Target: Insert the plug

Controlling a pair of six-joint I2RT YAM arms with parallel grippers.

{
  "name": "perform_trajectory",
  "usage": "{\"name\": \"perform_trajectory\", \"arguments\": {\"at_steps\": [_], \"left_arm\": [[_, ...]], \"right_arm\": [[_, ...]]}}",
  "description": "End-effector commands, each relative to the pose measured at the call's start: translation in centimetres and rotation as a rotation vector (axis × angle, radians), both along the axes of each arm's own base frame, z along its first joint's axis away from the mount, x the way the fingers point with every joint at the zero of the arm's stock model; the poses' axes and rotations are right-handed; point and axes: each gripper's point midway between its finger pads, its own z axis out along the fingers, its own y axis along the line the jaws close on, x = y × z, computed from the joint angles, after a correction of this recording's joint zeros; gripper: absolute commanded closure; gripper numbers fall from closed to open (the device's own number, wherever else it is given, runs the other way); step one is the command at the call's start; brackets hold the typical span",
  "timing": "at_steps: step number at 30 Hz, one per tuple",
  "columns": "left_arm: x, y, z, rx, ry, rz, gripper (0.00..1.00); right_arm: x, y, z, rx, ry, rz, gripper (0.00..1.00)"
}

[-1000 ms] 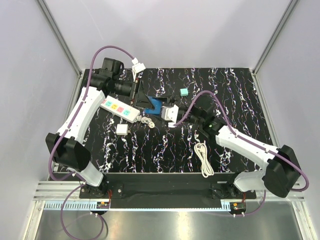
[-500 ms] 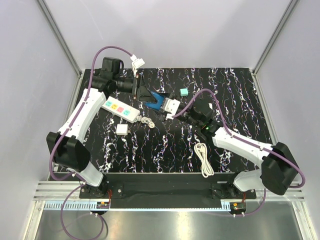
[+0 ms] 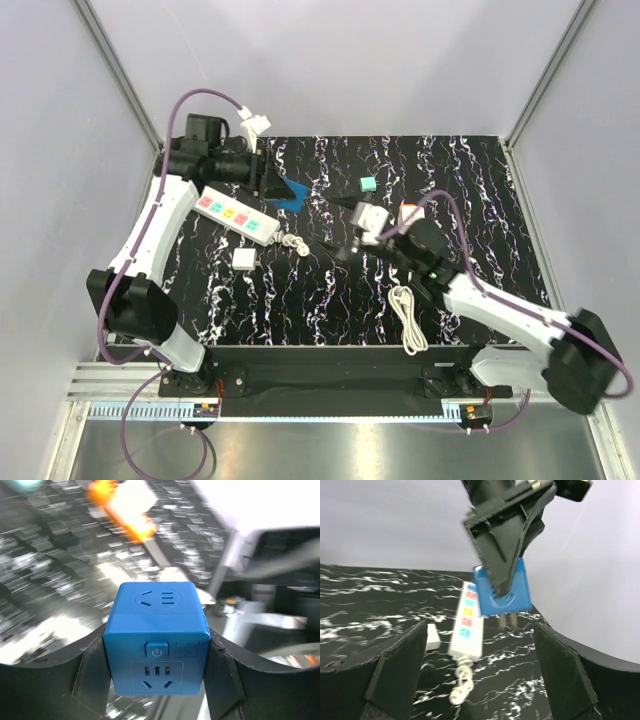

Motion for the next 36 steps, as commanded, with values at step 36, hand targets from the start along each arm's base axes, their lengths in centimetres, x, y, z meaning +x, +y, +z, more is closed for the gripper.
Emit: {"name": "perform_trajectory", "arguments": {"at_steps": [36], "left_arm": [[13.7,20.9,-17.4,0.871,0.062,0.197,1.00]], "right_arm": [[-6.1,-7.0,-2.1,0.288,0.321,-0.021,0.03]]}}
